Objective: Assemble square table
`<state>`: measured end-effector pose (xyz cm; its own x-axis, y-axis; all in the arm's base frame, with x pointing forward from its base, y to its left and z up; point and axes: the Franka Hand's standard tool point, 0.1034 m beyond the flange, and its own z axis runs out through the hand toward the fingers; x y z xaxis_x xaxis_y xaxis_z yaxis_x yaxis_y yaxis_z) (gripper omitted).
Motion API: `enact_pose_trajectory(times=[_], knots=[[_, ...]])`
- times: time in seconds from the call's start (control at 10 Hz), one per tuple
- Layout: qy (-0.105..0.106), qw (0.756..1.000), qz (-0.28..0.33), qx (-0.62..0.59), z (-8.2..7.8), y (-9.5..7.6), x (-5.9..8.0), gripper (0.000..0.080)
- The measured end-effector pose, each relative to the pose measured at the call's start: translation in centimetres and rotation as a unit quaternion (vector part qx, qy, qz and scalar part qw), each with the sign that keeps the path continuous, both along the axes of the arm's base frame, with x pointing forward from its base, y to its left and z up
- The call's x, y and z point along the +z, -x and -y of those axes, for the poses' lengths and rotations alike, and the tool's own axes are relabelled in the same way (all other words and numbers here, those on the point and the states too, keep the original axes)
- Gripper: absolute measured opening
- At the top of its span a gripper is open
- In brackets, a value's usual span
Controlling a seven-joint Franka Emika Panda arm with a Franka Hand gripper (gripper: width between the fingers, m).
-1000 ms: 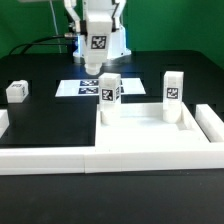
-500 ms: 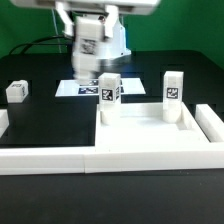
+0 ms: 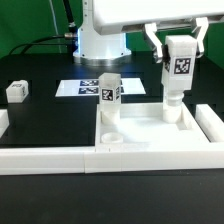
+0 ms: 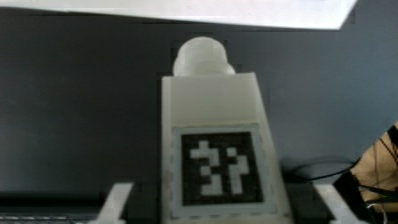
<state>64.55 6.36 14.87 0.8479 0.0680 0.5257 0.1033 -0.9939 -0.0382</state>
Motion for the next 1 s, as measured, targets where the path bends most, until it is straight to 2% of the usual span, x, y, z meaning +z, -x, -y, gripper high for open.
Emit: enact_pose_trajectory(times=[0.3,0.4,0.5,0.6,0.7,1.0], knots=[[0.000,1.000,-0.001,0.000,0.0,0.1,-0.2,0.0292],[0.004,1.000,0.008,-0.003,0.1,0.8,-1.2,0.0292],[0.004,1.000,0.009,-0.003,-0.7,1.7,-3.0,0.0292],[0.003,1.000,0.005,0.000,-1.7,2.1,-4.2,0.0292],[0.002,1.000,0.003,0.002,-2.5,2.3,-4.6,0.0292],[0.001,1.000,0.002,0.007,-3.2,2.1,-5.0,0.0292]])
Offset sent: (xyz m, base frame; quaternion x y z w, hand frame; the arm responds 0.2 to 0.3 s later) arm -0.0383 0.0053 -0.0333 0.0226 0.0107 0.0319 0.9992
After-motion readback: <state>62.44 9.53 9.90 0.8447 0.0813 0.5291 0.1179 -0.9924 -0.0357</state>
